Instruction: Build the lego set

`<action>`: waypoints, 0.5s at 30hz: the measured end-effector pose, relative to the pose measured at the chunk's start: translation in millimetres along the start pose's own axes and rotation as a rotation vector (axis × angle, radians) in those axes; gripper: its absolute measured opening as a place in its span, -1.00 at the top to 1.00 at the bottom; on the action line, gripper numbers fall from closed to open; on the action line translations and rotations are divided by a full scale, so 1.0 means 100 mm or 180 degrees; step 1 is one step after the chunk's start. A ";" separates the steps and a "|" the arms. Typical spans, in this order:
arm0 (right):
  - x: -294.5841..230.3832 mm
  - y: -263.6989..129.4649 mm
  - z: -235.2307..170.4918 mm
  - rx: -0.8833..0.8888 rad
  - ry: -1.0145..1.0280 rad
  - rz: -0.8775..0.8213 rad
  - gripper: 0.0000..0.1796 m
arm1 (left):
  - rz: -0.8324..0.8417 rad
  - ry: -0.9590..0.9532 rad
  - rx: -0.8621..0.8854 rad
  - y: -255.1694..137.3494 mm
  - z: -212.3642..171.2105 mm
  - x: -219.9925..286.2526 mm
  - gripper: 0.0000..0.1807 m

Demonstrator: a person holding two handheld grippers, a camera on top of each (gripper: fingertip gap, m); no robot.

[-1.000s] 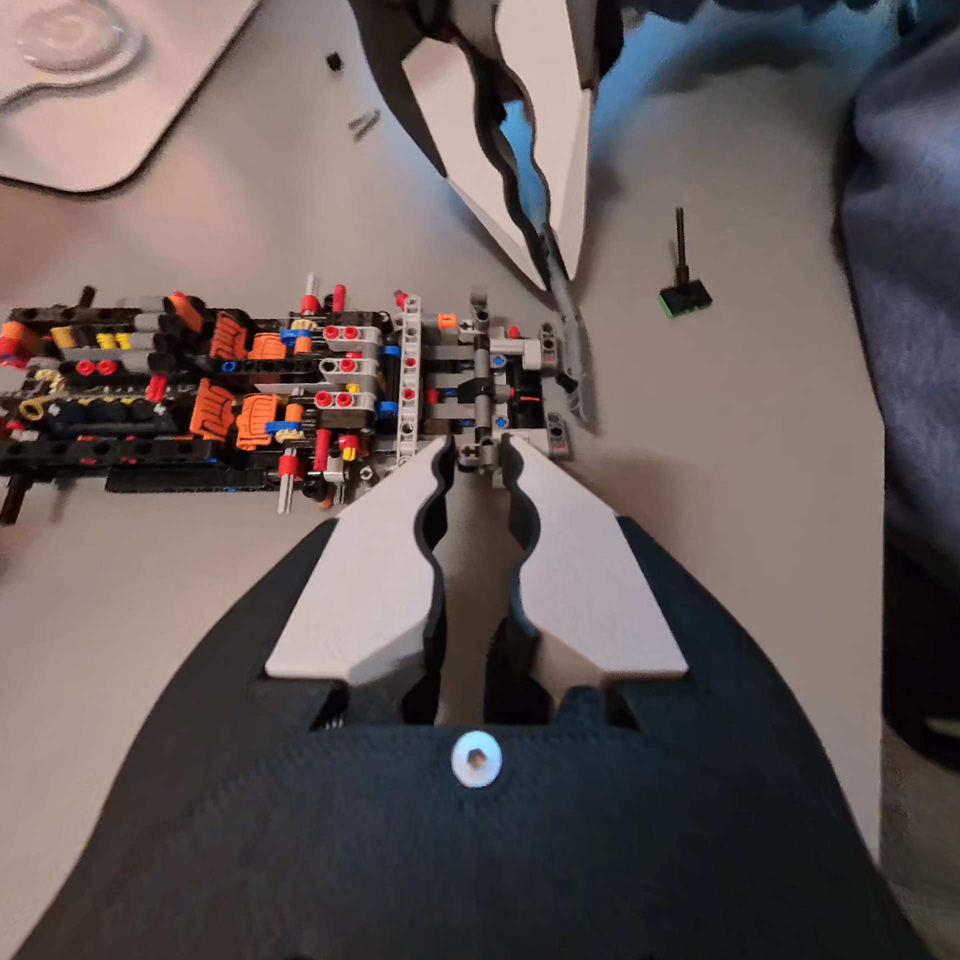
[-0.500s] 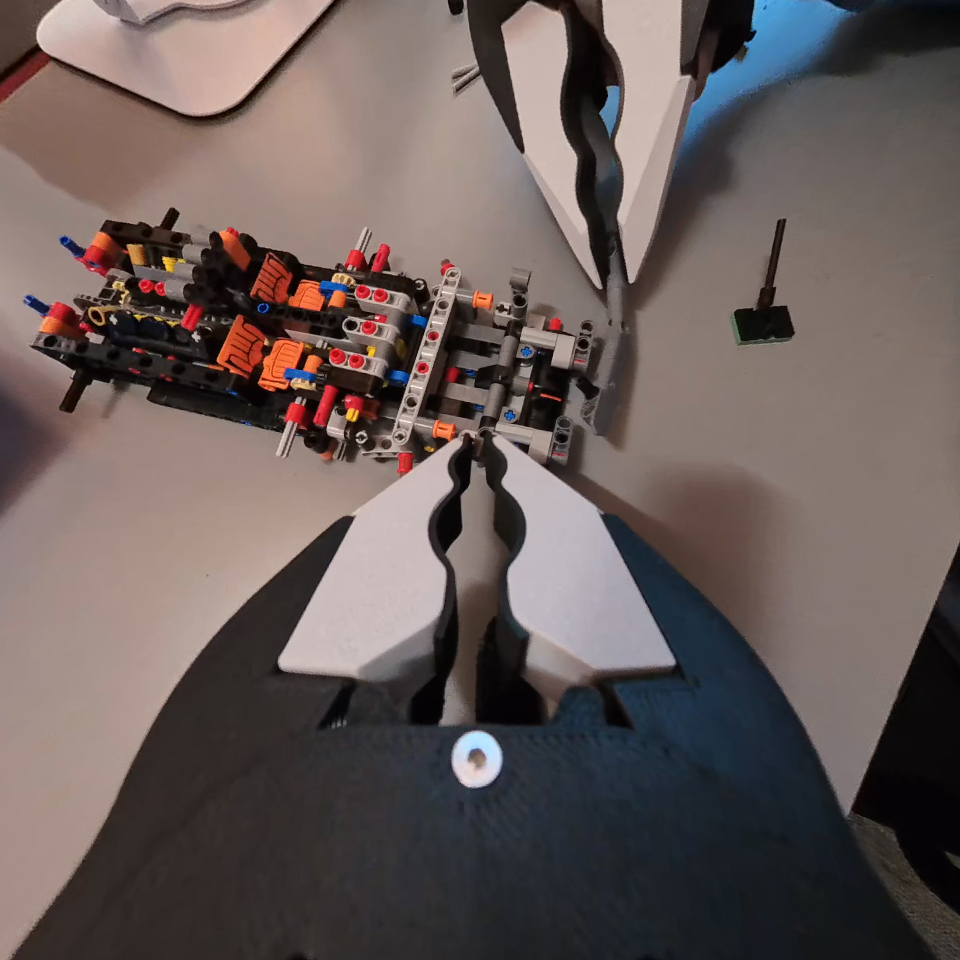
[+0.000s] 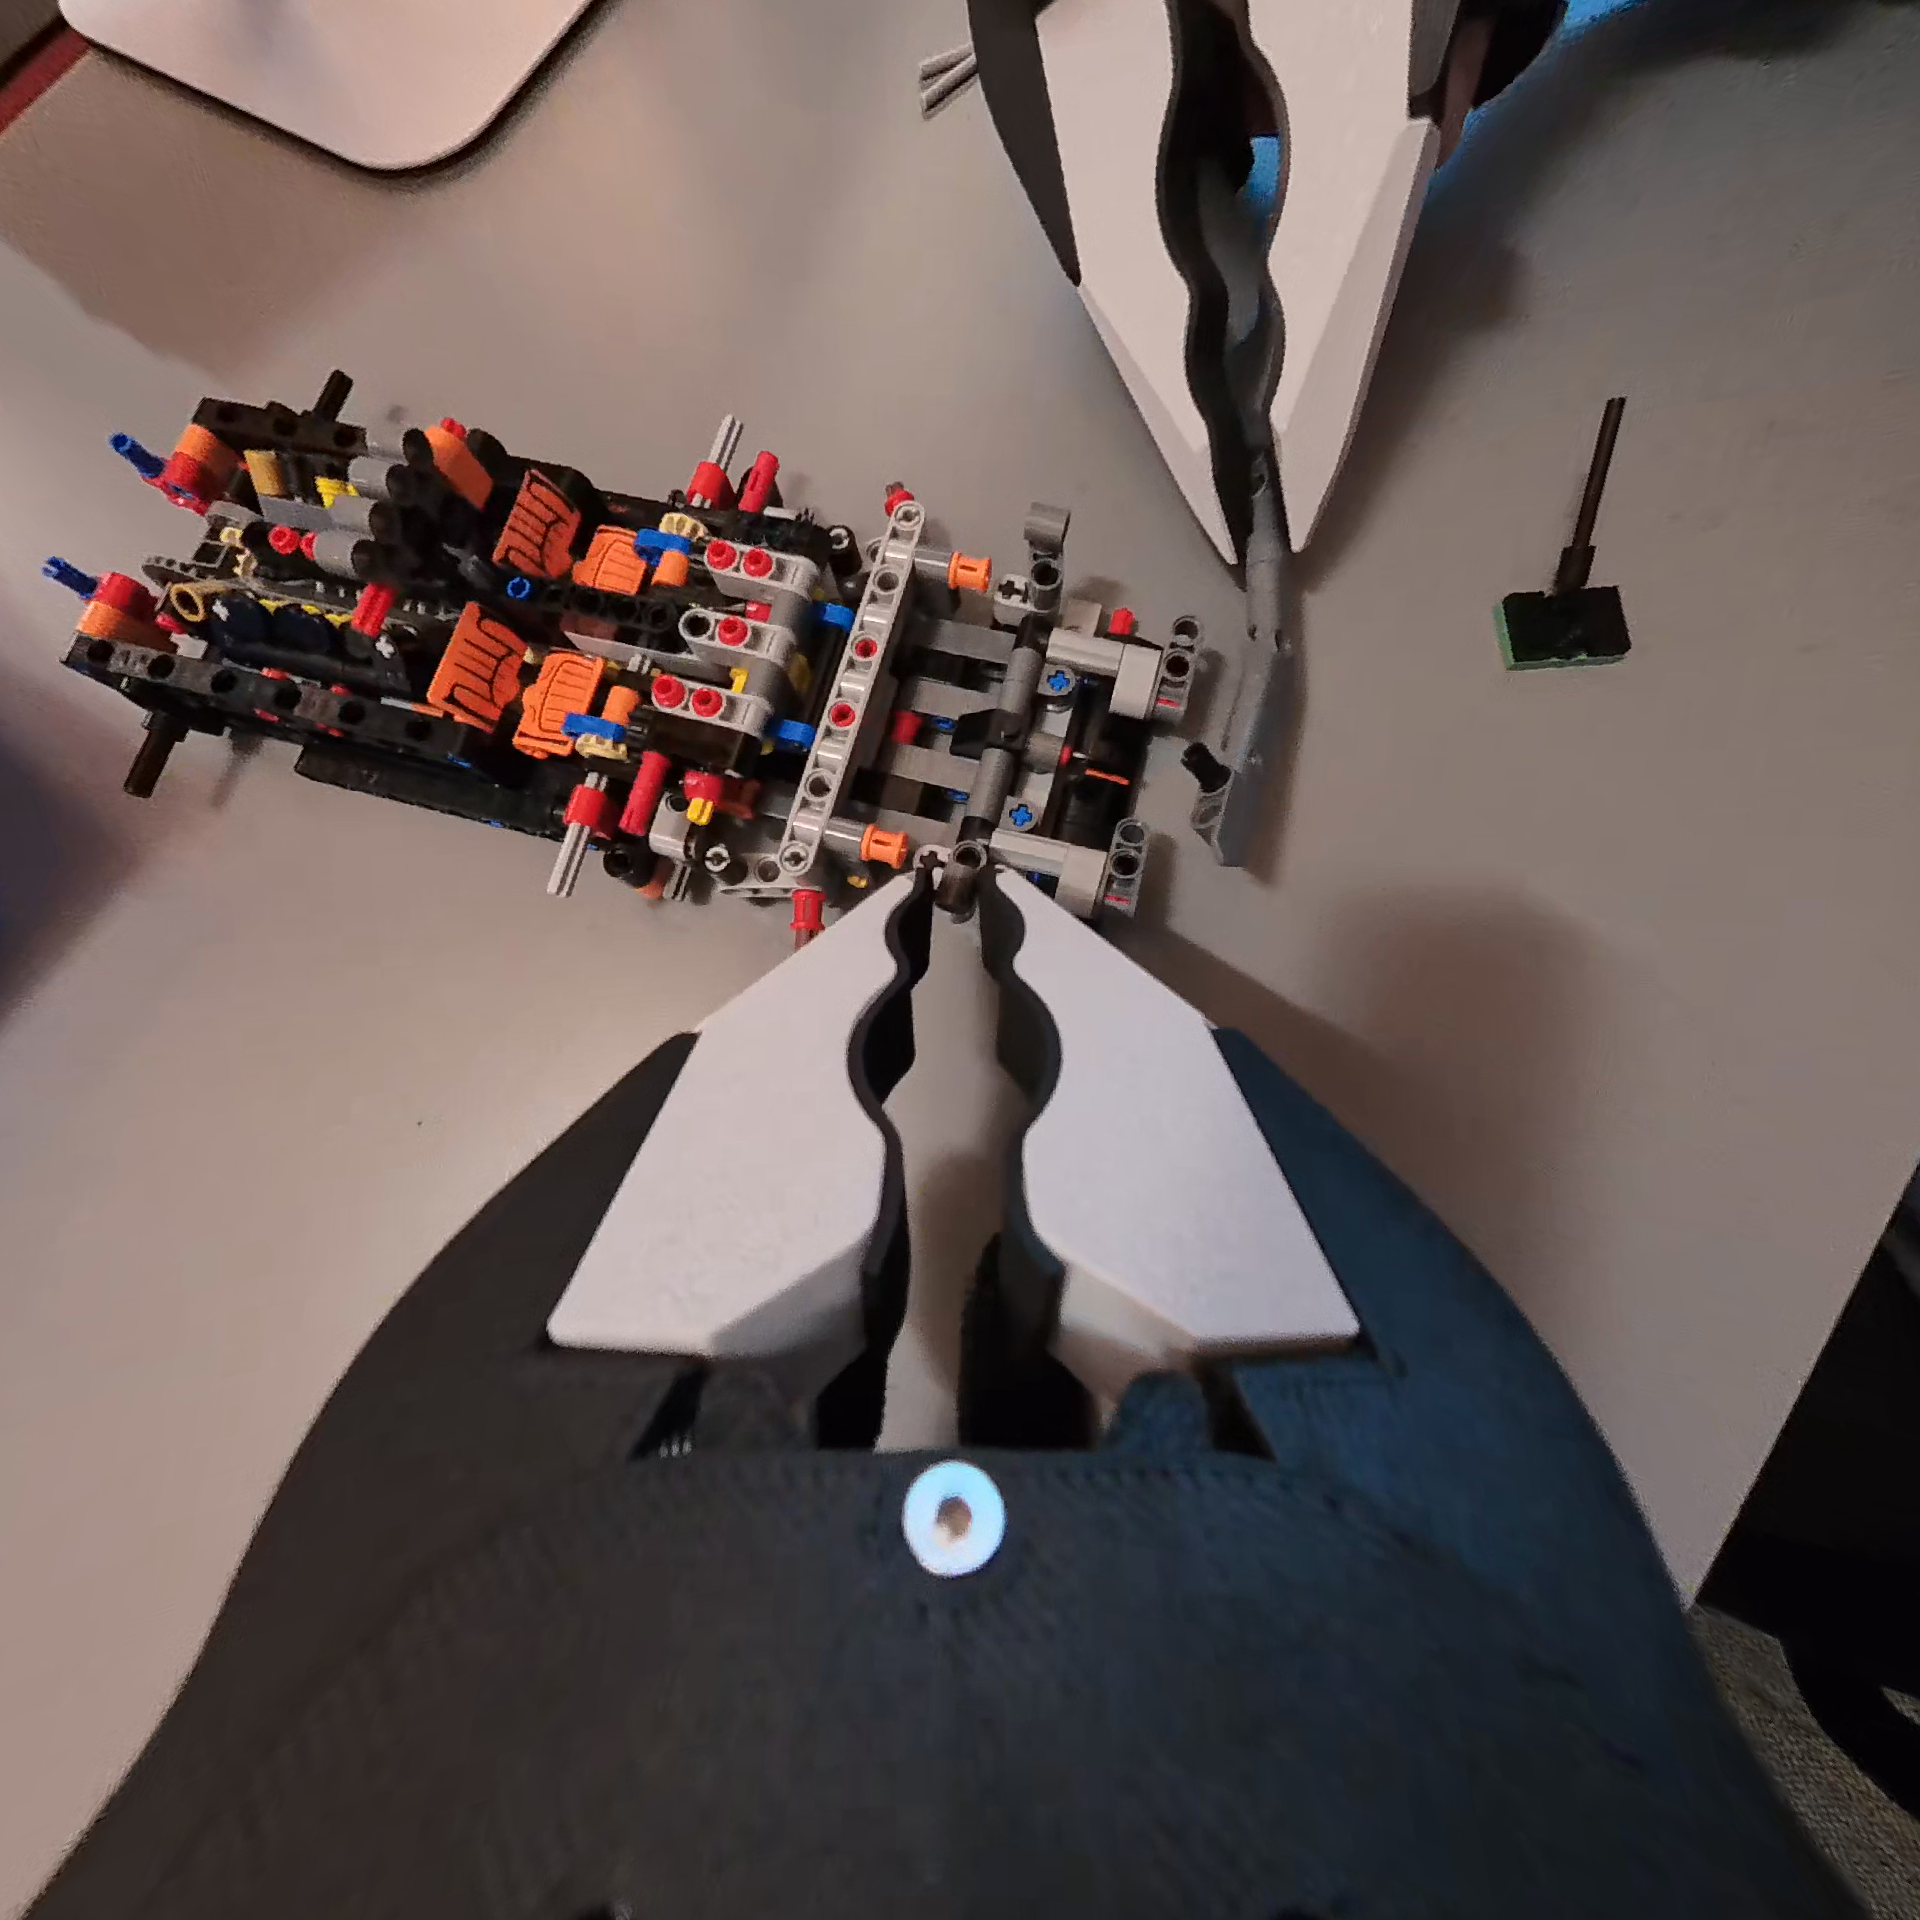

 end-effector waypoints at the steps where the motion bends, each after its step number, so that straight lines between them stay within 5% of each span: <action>1: 0.00 0.00 0.00 0.0005 0.0005 0.0001 0.94 | 0.0011 -0.0012 -0.0010 0.00 0.00 0.00 0.93; 15: 0.05 0.02 0.07 0.0043 0.0011 0.0085 0.95 | 0.0175 -0.0491 0.0033 0.02 0.02 0.01 0.93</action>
Point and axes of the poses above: each gripper's, where its closed fingertips meet, y out along the fingers, z out of its top, x = y × z across the jaws, the point moved 2 cm from there along -y, back along the fingers, and after that the axes turned 11 degrees about -z, right-handed, at the moved point
